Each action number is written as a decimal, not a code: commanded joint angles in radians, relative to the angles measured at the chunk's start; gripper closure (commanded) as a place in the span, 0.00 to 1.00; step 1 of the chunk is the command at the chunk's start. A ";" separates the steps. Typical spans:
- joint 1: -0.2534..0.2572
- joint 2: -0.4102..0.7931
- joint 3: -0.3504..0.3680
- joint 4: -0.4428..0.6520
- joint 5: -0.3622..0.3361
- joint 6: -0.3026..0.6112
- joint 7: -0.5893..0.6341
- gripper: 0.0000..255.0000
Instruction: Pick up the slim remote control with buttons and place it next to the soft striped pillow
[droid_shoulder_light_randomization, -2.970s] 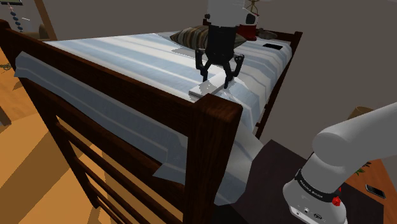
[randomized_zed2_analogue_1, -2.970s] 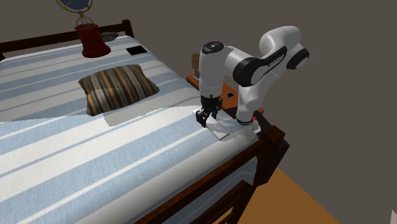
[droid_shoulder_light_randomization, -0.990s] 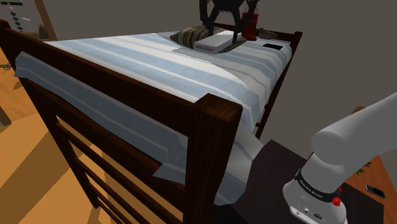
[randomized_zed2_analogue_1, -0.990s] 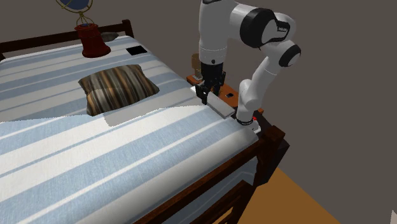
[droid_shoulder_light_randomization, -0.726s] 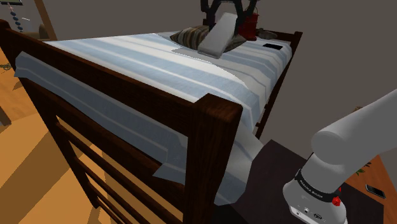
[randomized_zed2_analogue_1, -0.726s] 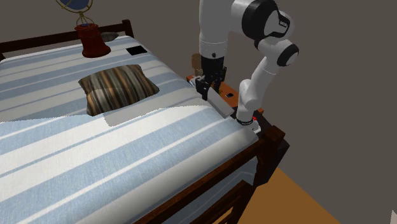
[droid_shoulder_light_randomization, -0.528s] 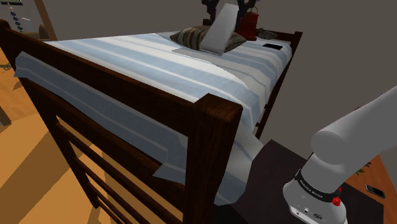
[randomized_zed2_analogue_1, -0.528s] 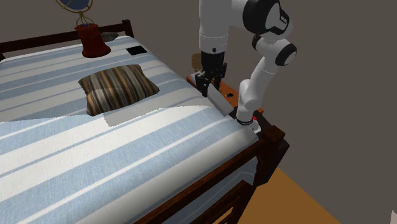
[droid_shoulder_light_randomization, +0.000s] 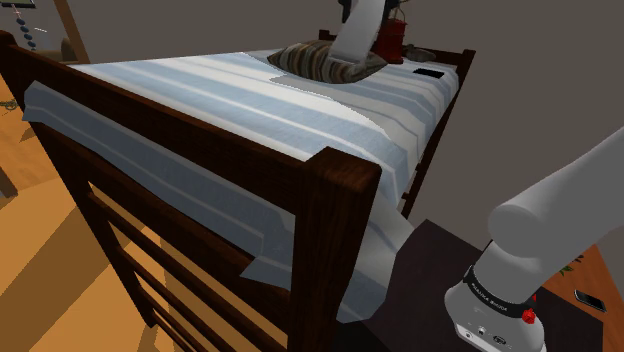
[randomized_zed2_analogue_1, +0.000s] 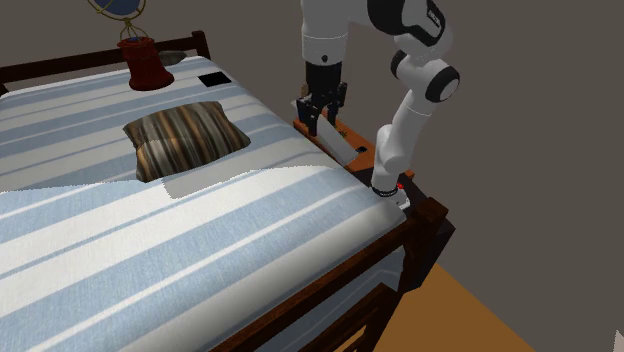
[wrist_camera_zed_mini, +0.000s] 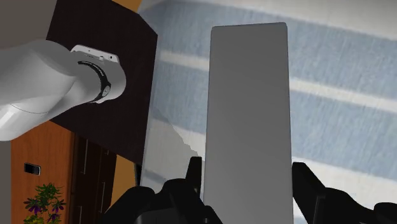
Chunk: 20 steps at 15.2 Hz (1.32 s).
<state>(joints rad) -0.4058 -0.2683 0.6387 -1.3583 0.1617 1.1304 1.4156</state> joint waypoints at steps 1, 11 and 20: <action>-0.014 0.003 -0.037 -0.001 -0.012 -0.002 -0.057 1.00; -0.089 0.064 -0.190 0.024 -0.083 0.009 -0.306 1.00; -0.159 0.224 -0.275 0.182 -0.164 -0.004 -0.486 1.00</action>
<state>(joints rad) -0.5531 -0.0628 0.3776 -1.1924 0.0069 1.1236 0.9593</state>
